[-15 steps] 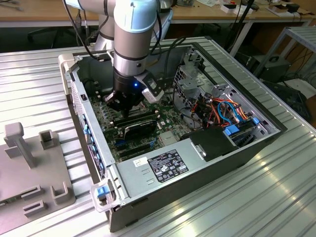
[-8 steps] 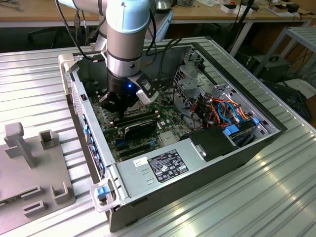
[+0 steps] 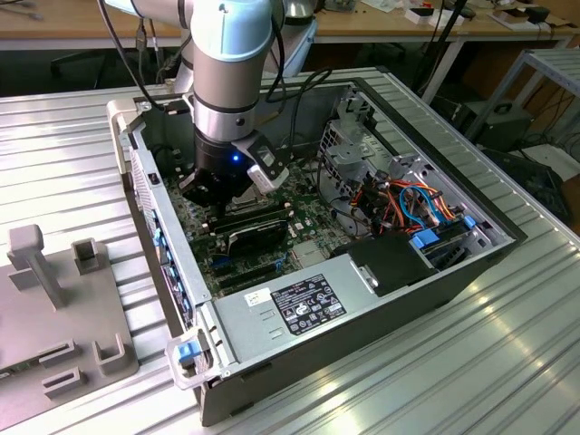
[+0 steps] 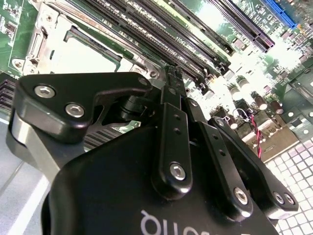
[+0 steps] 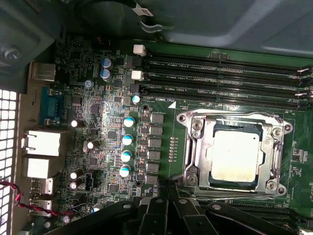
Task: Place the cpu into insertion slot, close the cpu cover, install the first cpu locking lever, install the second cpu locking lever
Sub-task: 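Install the second cpu locking lever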
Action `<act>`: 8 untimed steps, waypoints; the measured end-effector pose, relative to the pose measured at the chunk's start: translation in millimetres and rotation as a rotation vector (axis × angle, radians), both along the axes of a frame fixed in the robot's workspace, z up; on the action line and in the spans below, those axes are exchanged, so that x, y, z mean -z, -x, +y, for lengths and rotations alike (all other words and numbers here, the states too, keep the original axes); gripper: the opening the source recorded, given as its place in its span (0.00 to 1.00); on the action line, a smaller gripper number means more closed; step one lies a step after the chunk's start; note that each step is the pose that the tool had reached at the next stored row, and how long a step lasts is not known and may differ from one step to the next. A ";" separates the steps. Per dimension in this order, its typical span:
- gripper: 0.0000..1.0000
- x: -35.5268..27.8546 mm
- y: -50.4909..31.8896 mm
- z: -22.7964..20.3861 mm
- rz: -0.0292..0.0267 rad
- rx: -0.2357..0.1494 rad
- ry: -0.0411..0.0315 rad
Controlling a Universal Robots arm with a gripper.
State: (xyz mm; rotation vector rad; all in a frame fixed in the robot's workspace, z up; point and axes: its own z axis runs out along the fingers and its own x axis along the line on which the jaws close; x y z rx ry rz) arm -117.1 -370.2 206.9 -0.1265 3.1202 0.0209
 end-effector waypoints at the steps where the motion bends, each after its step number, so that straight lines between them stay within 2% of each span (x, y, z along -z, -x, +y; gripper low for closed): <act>1: 0.11 0.0 0.0 0.1 0.0000 0.000 0.0000; 8: 0.11 0.1 -0.1 2.3 0.0000 0.000 -0.0001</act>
